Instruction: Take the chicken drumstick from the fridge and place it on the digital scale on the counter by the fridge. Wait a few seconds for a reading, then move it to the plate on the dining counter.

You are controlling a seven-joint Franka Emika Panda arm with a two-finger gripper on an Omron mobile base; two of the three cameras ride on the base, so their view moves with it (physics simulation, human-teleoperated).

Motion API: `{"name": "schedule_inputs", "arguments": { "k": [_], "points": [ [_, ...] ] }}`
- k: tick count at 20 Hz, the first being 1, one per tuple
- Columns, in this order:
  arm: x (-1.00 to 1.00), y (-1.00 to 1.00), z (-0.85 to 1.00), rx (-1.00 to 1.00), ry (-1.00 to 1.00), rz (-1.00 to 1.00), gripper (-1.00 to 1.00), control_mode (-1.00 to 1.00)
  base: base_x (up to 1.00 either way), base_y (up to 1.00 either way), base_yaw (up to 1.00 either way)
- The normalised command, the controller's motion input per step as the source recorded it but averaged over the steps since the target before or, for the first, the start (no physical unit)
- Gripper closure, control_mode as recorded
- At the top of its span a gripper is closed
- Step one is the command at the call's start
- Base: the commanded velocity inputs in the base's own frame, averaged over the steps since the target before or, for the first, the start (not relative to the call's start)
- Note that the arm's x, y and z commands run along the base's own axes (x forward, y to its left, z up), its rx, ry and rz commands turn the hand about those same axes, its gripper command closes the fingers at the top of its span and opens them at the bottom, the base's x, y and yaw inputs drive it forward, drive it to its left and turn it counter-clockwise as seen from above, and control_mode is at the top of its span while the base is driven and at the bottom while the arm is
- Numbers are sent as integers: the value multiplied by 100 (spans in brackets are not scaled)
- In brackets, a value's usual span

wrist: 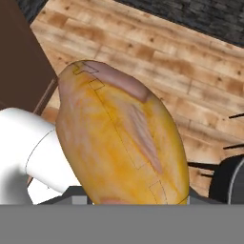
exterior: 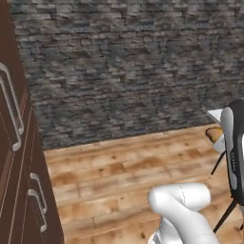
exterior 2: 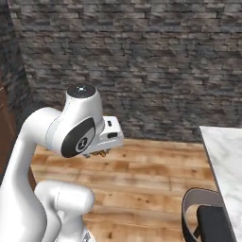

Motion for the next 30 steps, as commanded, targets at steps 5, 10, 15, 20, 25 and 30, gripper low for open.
{"name": "schedule_inputs", "arguments": {
  "k": [5, 10, 15, 20, 25, 30],
  "points": [
    [0, 0, 0, 0, 0, 0, 100, 100, 100, 34, -15],
    [0, 0, 0, 0, 0, 0, 100, 100, 100, 36, -21],
    [0, 0, 0, 0, 0, 0, 100, 100, 100, 36, -25],
    [0, 0, 0, 0, 0, 0, 100, 100, 100, 36, -29],
    [0, 0, 0, 0, 0, 0, 100, 100, 100, 29, -40],
    [0, 0, 0, 0, 0, 0, 100, 100, 100, 40, -58]
  ]
}}
